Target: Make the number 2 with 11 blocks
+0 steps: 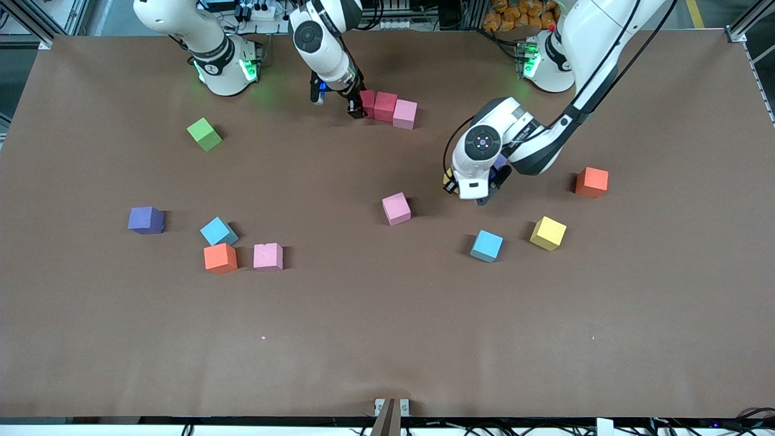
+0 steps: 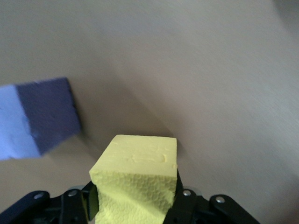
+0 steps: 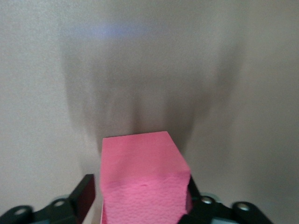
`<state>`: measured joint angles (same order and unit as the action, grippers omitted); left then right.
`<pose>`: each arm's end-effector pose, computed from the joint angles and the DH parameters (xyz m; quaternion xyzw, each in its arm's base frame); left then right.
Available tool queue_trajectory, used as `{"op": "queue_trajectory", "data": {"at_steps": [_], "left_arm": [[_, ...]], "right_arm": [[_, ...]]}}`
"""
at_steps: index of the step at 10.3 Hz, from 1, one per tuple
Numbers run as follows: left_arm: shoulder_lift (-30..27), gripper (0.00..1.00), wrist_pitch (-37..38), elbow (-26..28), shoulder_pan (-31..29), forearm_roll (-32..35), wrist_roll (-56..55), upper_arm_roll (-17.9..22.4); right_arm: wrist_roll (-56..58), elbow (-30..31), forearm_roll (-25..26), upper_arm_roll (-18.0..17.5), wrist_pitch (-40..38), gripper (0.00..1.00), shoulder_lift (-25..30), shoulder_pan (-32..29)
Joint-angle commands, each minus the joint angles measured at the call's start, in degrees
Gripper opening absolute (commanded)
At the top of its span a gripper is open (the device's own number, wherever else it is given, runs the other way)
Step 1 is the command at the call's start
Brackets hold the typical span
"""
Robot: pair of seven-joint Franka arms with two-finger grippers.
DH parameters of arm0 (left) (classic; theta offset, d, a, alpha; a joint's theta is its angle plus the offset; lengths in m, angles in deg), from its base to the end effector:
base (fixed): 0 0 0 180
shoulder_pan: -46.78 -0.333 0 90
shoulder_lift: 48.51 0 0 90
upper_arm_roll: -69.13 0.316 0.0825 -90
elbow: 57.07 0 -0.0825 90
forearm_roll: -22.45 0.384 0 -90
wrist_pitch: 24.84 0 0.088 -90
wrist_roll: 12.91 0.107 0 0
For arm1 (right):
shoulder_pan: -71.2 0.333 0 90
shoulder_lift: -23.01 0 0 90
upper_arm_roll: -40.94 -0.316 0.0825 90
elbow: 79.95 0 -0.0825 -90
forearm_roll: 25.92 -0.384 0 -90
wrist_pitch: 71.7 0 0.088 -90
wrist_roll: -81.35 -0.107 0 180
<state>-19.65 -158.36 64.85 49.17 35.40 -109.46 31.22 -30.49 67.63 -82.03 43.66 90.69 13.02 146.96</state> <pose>0.4209 -0.3589 0.2029 -0.9063 -0.4062 0.1049 0.0516 0.1684 0.4029 0.1989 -0.6858 0.7095 0.1590 0.0322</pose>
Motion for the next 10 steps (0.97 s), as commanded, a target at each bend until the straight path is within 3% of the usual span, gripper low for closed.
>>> {"op": "queue_trajectory", "data": {"at_steps": [1,7,10], "left_arm": [[3.04,0.46,0.18,-4.14,3.06,1.55,0.39,0.12],[1.73,0.47,4.66,-4.59,10.17,1.64,13.56,-0.84],[1.55,0.45,5.54,-4.41,10.36,1.73,22.08,-3.21]], "right_arm": [[-0.31,-0.62,-1.02,0.27,1.35,1.0,-0.91,1.94],[-0.23,-0.01,-0.75,0.36,1.44,1.0,0.41,3.96],[-0.05,0.78,-0.58,0.53,1.44,1.0,1.81,3.96]]}}
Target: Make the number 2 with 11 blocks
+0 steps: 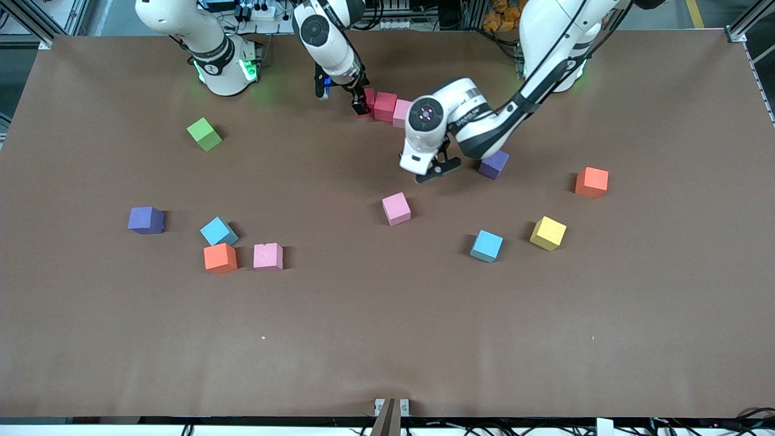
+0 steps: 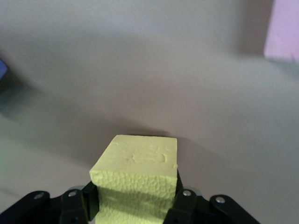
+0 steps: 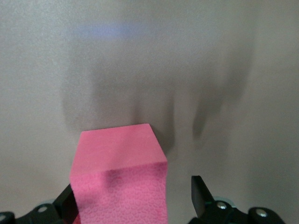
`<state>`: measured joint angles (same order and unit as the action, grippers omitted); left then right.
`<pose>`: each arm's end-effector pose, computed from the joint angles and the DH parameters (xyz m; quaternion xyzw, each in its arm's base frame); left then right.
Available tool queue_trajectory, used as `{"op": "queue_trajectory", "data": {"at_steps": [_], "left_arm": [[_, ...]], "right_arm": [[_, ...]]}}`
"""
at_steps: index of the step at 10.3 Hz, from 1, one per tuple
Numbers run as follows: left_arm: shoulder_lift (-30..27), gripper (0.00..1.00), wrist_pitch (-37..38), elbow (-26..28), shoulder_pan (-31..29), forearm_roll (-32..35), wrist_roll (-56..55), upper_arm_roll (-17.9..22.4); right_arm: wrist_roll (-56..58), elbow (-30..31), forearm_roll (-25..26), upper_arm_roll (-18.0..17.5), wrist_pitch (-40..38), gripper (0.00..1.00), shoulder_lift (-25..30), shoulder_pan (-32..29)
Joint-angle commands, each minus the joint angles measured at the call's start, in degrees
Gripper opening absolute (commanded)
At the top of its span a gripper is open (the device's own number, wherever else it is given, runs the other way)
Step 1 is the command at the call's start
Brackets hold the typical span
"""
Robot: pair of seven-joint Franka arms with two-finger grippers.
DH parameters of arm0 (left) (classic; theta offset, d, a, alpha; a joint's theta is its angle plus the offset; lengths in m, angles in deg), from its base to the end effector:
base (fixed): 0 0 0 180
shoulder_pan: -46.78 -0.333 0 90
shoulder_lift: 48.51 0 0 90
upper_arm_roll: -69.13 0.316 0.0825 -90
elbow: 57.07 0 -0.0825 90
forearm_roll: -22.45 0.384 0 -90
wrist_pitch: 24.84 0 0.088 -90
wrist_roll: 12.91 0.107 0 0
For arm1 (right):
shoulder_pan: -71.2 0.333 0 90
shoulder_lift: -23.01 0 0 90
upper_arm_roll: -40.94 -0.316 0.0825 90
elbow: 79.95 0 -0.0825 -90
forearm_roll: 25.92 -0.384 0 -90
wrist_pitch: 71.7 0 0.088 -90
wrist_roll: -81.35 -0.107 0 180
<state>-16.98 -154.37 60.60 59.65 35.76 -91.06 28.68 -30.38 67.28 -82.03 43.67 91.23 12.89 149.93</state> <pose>0.3457 -0.4531 0.2107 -0.9796 -0.1505 0.1249 0.0470 0.1490 0.4135 0.2005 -0.7042 0.6912 0.1588 0.0342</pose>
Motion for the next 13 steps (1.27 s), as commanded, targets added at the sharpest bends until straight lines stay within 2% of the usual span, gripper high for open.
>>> {"op": "queue_trajectory", "data": {"at_steps": [1,5,6,11,13], "left_arm": [[-1.55,0.45,1.82,-0.07,-0.13,1.37,5.79,-0.86],[-1.21,0.45,2.08,-0.25,0.22,1.46,11.95,-0.86],[-0.95,0.42,2.08,-0.51,1.0,1.46,13.1,-0.86],[1.34,0.39,1.73,-2.18,5.05,1.37,10.3,-0.6],[2.04,0.38,0.95,-2.18,6.01,1.37,10.12,-0.51]], "right_arm": [[-0.07,1.22,-0.58,0.52,0.9,1.0,2.2,0.82],[0.01,1.83,0.91,0.78,0.9,1.0,3.78,0.29],[0.1,2.09,1.53,0.78,0.82,1.0,4.4,-0.41],[0.19,2.1,4.69,0.96,0.2,1.0,6.68,-4.45],[0.19,2.18,8.1,0.96,-1.46,1.0,7.39,-7.34]]}}
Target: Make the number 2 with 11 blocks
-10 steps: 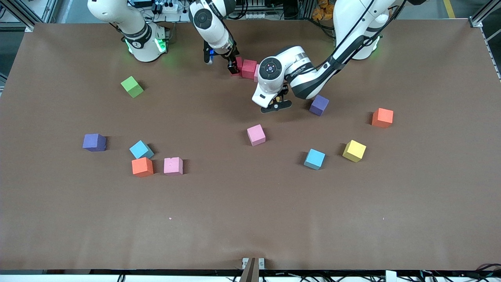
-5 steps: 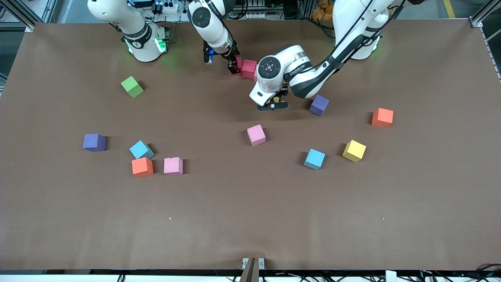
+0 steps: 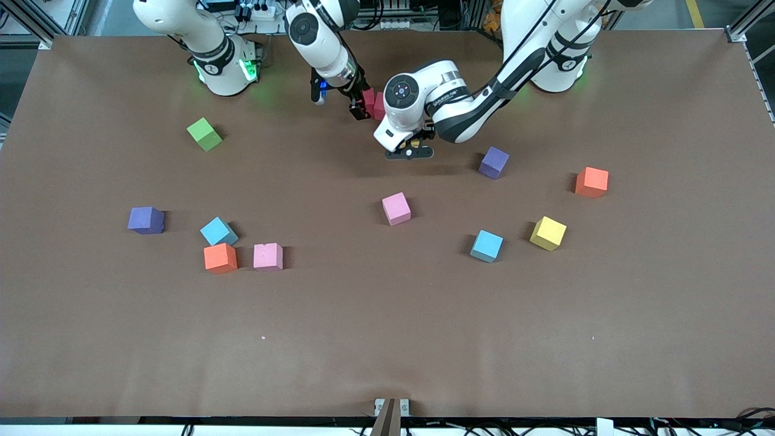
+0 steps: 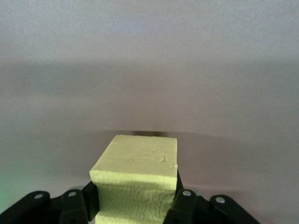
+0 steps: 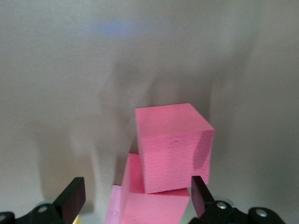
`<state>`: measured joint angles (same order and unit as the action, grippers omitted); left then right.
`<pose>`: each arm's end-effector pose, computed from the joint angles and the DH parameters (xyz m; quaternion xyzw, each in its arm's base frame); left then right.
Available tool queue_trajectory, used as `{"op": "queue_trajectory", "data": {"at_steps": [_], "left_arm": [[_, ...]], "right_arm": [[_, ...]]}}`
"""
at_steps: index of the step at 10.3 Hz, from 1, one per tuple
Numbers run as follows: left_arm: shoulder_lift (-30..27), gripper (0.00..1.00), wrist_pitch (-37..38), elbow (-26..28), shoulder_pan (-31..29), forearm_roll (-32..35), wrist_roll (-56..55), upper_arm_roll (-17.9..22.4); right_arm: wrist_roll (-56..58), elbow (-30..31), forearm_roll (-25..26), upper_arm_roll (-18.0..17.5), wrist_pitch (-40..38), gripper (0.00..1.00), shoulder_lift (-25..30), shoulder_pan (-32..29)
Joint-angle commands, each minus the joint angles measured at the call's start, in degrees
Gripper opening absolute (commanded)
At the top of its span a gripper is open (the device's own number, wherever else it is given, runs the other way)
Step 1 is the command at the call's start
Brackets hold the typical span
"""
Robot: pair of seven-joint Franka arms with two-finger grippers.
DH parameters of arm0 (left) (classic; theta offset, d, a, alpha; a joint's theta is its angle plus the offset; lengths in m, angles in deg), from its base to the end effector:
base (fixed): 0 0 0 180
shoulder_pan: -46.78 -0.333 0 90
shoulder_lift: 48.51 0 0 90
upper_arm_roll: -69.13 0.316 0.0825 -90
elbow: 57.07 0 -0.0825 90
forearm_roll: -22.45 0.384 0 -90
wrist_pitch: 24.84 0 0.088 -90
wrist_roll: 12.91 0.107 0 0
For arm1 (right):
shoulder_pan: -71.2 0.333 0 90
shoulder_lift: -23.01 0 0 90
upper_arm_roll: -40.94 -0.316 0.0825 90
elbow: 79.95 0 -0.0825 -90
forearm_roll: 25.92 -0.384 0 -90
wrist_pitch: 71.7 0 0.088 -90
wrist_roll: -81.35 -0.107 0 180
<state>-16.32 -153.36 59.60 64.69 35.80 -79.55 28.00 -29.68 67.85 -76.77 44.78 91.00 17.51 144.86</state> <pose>0.3026 -0.4873 0.2127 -0.9904 -0.0037 0.1322 0.0405 0.1922 0.4043 0.2342 -0.7031 0.6892 0.1585 0.0742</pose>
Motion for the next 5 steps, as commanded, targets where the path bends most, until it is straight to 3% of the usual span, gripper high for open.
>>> {"op": "queue_trajectory", "data": {"at_steps": [1,5], "left_arm": [[1.82,0.37,-0.94,-1.1,1.33,1.33,-1.47,0.17],[3.32,0.37,-2.97,-1.01,2.29,2.11,-3.58,0.34]], "right_arm": [[-0.5,1.62,5.74,-0.15,-2.64,1.0,3.12,-4.64],[2.02,1.1,26.01,-0.24,-16.93,1.0,8.29,-19.65]]}}
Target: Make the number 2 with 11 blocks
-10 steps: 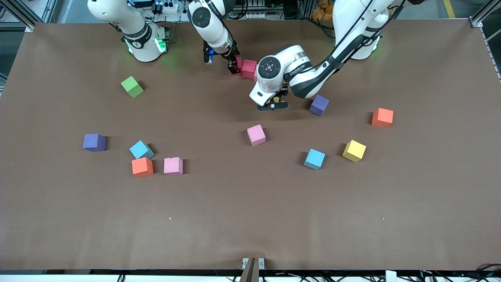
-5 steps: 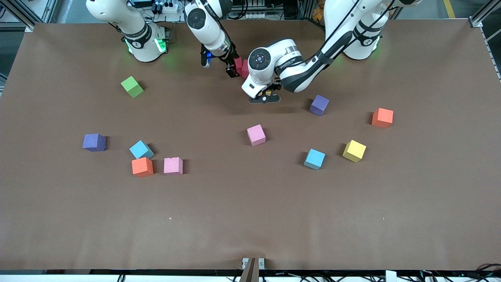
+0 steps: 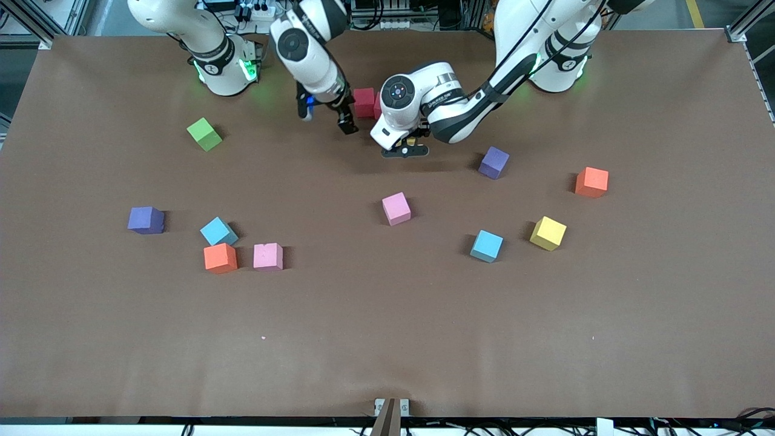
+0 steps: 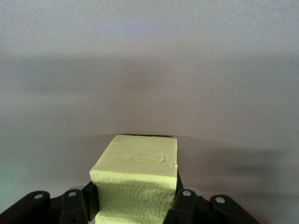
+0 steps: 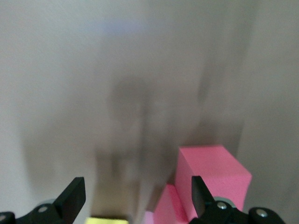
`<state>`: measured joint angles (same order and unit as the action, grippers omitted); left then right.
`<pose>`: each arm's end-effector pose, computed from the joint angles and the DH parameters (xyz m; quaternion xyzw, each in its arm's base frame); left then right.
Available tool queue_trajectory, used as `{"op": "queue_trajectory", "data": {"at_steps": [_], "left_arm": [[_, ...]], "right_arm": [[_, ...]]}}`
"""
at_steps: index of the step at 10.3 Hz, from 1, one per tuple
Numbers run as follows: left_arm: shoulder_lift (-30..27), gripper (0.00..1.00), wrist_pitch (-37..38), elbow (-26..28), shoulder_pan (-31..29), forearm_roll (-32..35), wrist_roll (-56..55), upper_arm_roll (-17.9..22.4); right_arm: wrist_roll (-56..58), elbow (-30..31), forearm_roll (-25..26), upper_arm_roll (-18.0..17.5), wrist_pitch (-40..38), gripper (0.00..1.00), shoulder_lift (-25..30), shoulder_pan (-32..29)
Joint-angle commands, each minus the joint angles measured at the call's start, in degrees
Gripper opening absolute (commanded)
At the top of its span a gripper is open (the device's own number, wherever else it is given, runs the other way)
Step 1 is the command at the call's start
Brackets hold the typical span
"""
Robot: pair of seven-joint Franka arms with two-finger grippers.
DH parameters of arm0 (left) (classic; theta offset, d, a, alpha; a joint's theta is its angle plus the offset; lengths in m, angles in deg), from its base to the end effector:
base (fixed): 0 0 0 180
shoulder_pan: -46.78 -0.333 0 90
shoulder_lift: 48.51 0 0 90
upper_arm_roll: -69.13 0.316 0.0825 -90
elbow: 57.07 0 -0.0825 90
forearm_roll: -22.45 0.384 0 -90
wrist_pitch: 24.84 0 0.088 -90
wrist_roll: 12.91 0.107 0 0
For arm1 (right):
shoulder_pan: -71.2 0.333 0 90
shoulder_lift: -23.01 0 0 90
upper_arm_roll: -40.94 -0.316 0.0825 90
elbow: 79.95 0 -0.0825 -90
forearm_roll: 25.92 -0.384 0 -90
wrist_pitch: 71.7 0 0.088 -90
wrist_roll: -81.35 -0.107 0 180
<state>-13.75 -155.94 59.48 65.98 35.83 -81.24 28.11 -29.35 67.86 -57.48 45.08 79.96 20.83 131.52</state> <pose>0.2904 -0.4967 0.1964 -0.9892 -0.0109 0.1427 0.0304 0.2598 0.3623 0.2481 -0.7468 0.6518 0.1288 0.0293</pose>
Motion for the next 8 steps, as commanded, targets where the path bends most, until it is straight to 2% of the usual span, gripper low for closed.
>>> {"op": "queue_trajectory", "data": {"at_steps": [1,6,8], "left_arm": [[1.26,0.37,-0.39,-0.89,1.53,2.09,-2.24,0.33],[2.06,0.37,-0.39,-0.45,3.12,3.85,-4.53,0.86],[2.24,0.37,-0.39,-0.19,3.82,3.85,-4.71,0.94]], "right_arm": [[5.37,0.91,9.12,-0.54,-8.55,1.0,6.38,-10.35],[31.81,-2.07,9.76,-0.45,-9.72,1.0,7.1,-29.43],[41.13,-4.61,13.95,-0.62,-10.33,1.0,5.7,-34.89]]}}
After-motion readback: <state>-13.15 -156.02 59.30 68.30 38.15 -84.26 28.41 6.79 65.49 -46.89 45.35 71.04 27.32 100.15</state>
